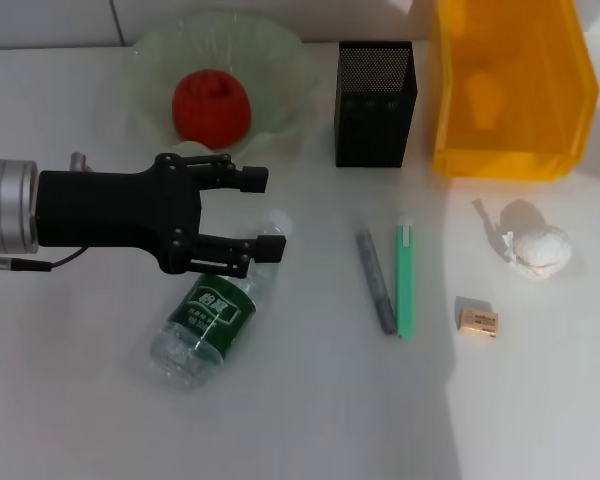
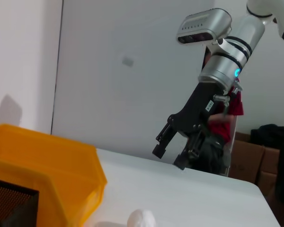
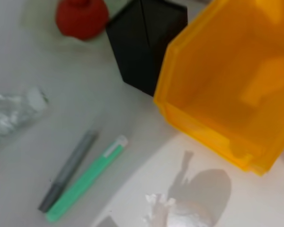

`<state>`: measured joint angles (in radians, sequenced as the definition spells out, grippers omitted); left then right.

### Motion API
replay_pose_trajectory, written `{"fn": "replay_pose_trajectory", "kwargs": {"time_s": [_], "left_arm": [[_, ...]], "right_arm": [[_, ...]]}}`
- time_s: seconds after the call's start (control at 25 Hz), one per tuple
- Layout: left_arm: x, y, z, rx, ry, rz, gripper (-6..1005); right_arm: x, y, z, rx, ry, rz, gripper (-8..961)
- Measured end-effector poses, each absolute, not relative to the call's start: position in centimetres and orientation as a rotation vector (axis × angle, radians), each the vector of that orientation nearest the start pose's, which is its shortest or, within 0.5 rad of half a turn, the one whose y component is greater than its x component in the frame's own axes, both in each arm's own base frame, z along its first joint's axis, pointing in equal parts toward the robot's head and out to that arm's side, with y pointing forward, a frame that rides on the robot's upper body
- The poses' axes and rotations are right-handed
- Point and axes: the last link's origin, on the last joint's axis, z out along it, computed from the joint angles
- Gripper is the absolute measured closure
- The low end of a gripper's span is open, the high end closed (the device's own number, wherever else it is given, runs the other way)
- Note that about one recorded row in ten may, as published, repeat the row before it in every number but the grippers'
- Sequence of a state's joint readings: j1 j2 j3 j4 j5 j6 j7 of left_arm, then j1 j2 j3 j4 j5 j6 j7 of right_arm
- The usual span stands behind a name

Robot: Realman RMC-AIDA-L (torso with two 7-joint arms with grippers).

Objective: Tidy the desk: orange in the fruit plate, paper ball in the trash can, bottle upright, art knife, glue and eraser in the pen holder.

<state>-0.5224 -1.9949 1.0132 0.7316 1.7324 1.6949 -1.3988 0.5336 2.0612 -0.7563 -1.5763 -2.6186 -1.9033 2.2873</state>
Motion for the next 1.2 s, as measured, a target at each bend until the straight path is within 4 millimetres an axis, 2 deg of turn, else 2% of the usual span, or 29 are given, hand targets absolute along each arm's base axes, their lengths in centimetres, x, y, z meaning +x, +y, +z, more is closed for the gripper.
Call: {"fn": "replay_pose_trajectory", "kwargs": {"time_s": [0.04,0.08,0.24,0.64,0.84,0.96,1.0,1.04,1.08,1.12,1.16,1.2], "left_arm": [[-22.2,32.3,1.3,-2.954,-0.359,-0.798,140],[-22.3,32.3,1.1,-2.955,-0.366,-0.787,139],[-22.2,32.1,0.6,-2.968,-0.367,-0.784,139],[-22.2,32.2,0.4,-2.957,-0.375,-0.783,140],[-22.2,32.3,0.2,-2.946,-0.376,-0.778,140],[-22.2,32.4,0.2,-2.943,-0.376,-0.777,140],[-22.2,32.4,0.2,-2.943,-0.376,-0.777,140],[-22.1,32.4,0.2,-2.942,-0.375,-0.777,140],[-22.1,32.4,0.1,-2.942,-0.374,-0.778,140],[-22.1,32.4,0.1,-2.941,-0.374,-0.779,140],[-22.1,32.4,0.1,-2.941,-0.375,-0.779,140],[-22.1,32.4,0.1,-2.941,-0.375,-0.779,140]], "right_arm": [[23.4,33.8,11.2,-2.442,1.096,-0.287,266],[23.4,33.8,11.2,-2.442,1.096,-0.287,267],[24.4,36.5,6.6,-2.495,1.123,-0.352,270],[26.2,37.7,2.9,-2.502,1.156,-0.454,276],[26.3,37.9,2.8,-2.499,1.145,-0.456,279],[26.0,37.8,3.3,-2.499,1.132,-0.451,379],[25.7,37.8,3.6,-2.497,1.124,-0.445,413],[24.6,37.4,4.6,-2.510,1.109,-0.425,446],[24.6,37.4,4.6,-2.510,1.109,-0.425,446],[23.1,36.9,6.3,-2.523,1.090,-0.354,447],[23.1,36.9,6.3,-2.523,1.090,-0.354,447],[22.1,36.7,7.5,-2.518,1.069,-0.294,447]]}}
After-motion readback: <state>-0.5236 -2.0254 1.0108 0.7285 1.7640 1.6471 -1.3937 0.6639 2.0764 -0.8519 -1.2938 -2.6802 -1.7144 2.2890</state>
